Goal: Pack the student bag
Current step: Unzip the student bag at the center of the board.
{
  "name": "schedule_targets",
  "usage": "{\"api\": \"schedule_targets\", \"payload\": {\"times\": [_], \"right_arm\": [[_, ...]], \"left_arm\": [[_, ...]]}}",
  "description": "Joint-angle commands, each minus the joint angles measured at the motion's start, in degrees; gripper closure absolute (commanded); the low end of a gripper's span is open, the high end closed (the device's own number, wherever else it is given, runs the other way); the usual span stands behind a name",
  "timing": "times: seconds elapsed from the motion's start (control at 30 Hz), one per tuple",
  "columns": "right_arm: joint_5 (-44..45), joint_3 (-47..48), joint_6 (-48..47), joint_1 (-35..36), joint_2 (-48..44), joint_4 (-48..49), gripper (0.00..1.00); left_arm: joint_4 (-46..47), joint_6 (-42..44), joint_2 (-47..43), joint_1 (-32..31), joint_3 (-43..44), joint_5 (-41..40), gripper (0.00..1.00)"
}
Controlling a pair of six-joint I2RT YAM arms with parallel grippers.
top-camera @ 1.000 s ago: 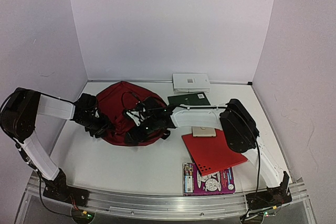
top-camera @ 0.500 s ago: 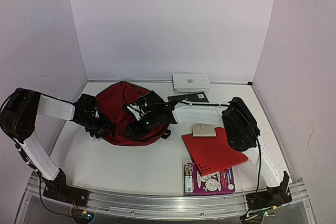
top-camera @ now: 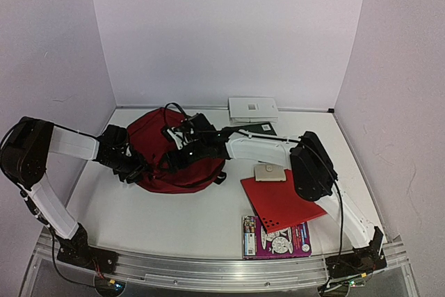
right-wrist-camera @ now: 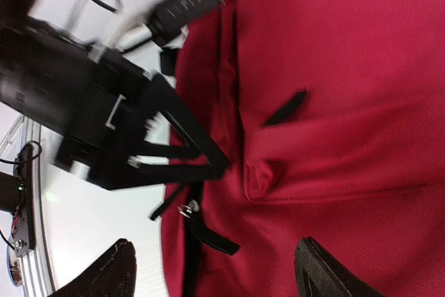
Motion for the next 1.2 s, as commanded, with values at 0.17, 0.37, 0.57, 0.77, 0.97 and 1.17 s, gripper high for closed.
{"api": "schedule_targets", "payload": {"times": [0.17,0.37,0.57,0.77,0.97,1.17], "right_arm": [[-3.3,-0.3,5.3,-0.1,3.8,1.0,0.28],[-6.4,-0.3,7.0,-0.1,4.7,2.8,0.42],[-8.3,1.1,8.6,-0.1,6.4,3.7,0.5],[-8.8,3.1,10.0,-0.1,8.3,4.2,0.51],[-8.9,5.6,11.5,-0.1,10.0,4.7,0.51],[-9.3,6.6,12.3,-0.1,10.5,5.2,0.61]], "left_arm": [[-1.5,-0.9,0.0,-0.1,-1.8,0.5,0.49],[-1.3,-0.9,0.2,-0.1,-1.9,0.5,0.49],[-1.5,-0.9,0.1,-0.2,-1.8,0.6,0.49],[-1.5,-0.9,0.0,-0.1,-1.7,0.7,0.49],[-1.0,-1.0,0.0,-0.1,-2.4,0.8,0.5],[-0.9,-1.0,0.3,-0.1,-2.3,0.8,0.5]]}}
